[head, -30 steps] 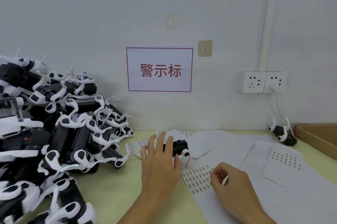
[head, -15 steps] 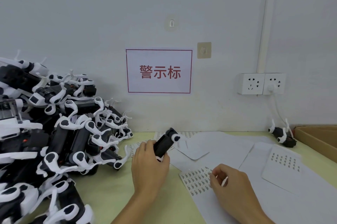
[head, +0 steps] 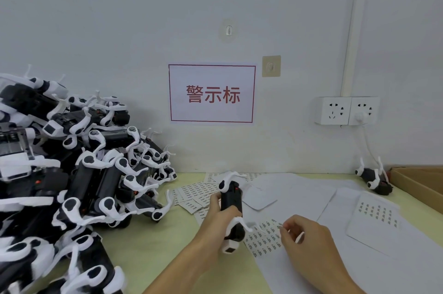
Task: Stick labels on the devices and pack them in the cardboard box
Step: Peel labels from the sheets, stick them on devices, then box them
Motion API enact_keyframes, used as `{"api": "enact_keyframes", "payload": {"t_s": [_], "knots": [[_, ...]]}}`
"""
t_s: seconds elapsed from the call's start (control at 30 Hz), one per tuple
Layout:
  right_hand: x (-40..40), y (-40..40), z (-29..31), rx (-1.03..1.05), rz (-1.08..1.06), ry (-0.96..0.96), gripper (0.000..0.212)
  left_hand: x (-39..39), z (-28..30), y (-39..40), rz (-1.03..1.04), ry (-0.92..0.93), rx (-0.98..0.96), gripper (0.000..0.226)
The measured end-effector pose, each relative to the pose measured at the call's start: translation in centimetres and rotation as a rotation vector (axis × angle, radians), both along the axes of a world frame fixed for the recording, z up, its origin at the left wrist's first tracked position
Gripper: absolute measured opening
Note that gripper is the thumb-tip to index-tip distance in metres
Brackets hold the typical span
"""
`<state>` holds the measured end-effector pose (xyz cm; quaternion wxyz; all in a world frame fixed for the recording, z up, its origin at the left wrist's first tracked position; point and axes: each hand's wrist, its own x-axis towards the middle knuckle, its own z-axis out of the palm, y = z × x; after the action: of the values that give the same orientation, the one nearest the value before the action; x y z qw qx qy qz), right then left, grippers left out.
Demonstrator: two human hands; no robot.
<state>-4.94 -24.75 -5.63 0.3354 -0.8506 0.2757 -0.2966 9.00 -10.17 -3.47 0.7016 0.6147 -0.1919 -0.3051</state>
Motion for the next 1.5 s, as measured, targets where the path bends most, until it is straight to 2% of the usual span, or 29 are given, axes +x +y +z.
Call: {"api": "enact_keyframes", "payload": {"t_s": [0.13, 0.33, 0.47, 0.67, 0.87, 1.13, 1.5], "knots": [[0.1, -0.1, 0.0, 0.006, -0.007, -0.017, 0.02, -0.6, -0.2, -0.1, -0.054, -0.014, -0.094, 0.077], [0.0, -0.7, 0.4, 0.022, -0.01, -0.095, 0.022, -2.0, -0.1, -0.4, -0.223, 0.031, -0.202, 0.069], [-0.3, -0.8, 1.1, 0.023, 0.025, -0.188, 0.025, -2.3, -0.7, -0.6, -0.212, 0.031, -0.168, 0.073], [-0.8, -0.6, 2.1, 0.02, 0.075, -0.302, 0.027, -2.6, -1.2, -0.9, -0.217, 0.003, -0.156, 0.065], [-1.0, -1.1, 2.2, 0.02, 0.052, -0.3, 0.026, -2.6, -1.4, -0.9, -0.202, -0.002, -0.146, 0.06], [-1.0, 0.1, 2.0, -0.217, 0.237, -0.247, 0.022, -2.8, -1.4, -1.0, -0.207, -0.019, -0.148, 0.062], [-0.6, -0.3, 1.2, -0.318, 0.246, -0.164, 0.023, -2.6, -1.5, -1.0, -0.232, -0.053, -0.157, 0.063]]}}
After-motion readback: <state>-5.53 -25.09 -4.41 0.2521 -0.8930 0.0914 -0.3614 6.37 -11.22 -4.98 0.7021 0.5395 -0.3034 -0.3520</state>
